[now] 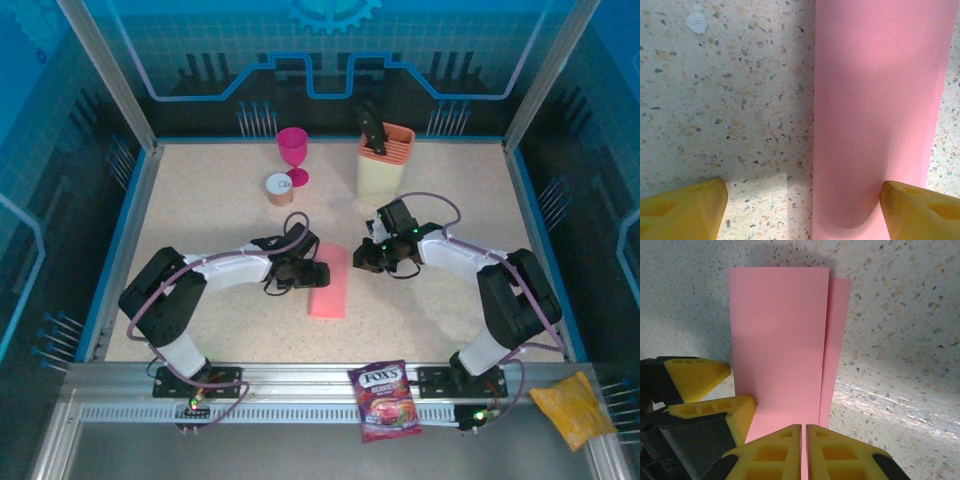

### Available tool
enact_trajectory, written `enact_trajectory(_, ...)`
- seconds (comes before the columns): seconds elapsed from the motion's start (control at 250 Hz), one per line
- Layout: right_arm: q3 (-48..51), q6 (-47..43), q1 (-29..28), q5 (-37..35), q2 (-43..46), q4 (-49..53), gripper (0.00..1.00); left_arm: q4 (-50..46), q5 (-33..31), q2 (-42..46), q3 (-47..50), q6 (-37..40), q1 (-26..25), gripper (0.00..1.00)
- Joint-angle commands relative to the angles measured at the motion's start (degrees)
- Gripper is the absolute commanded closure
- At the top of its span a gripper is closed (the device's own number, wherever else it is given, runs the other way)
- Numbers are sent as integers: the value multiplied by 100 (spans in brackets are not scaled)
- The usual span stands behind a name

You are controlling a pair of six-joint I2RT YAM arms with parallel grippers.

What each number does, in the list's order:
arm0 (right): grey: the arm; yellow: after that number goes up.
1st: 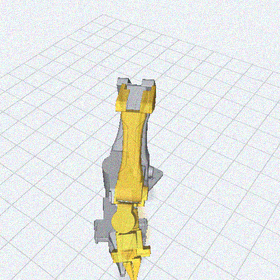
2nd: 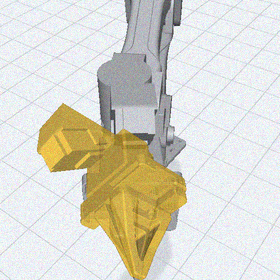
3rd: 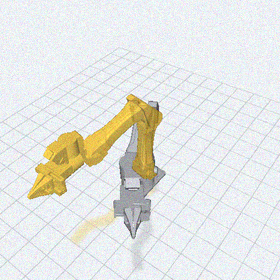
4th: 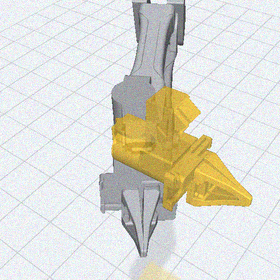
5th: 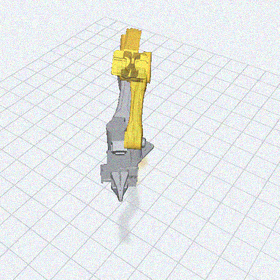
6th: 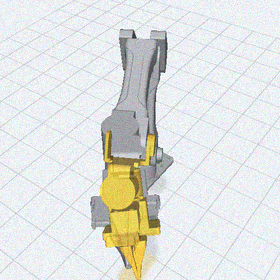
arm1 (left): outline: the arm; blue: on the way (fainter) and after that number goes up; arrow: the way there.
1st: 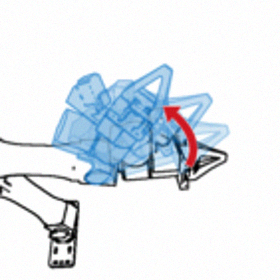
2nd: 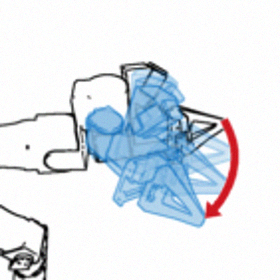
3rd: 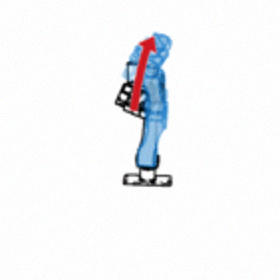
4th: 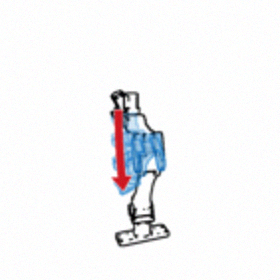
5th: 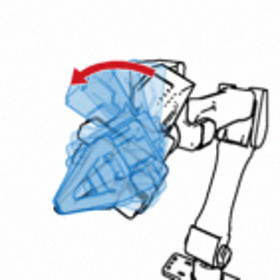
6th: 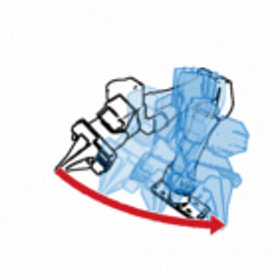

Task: Fold a paper plane with a square sheet of paper (pick it up from the middle)
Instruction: Hold the square sheet of paper at the center of the table.

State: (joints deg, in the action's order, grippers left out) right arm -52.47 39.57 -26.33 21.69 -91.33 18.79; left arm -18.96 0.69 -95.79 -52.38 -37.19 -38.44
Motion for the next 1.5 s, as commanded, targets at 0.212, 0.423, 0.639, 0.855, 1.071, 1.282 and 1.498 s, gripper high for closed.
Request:
enact_trajectory(0.212, -25, -46, -89, 135, -103, 2, 89, -47, 86, -178, -88, 129, -146, 18)
enact_trajectory(0.423, -52, -46, -108, 125, -139, 1, 89, -55, 113, -239, -114, 227, -195, 18)
enact_trajectory(0.639, -71, -54, -136, 108, -166, 0, 89, -55, 131, -274, -111, 282, -208, 18)
enact_trajectory(0.855, -114, -46, -188, 84, -232, 11, 89, -46, 155, -336, -157, 325, -217, 18)
enact_trajectory(1.071, -148, -50, -233, 64, -282, 10, 89, -47, 185, -399, -184, 378, -234, 18)
enact_trajectory(1.282, -187, -37, -257, 59, -328, 11, 90, -46, 181, -423, -178, 394, -243, 18)
enact_trajectory(1.498, -307, -107, -413, 20, -452, 78, 90, -55, 164, -449, -188, 396, -241, 18)
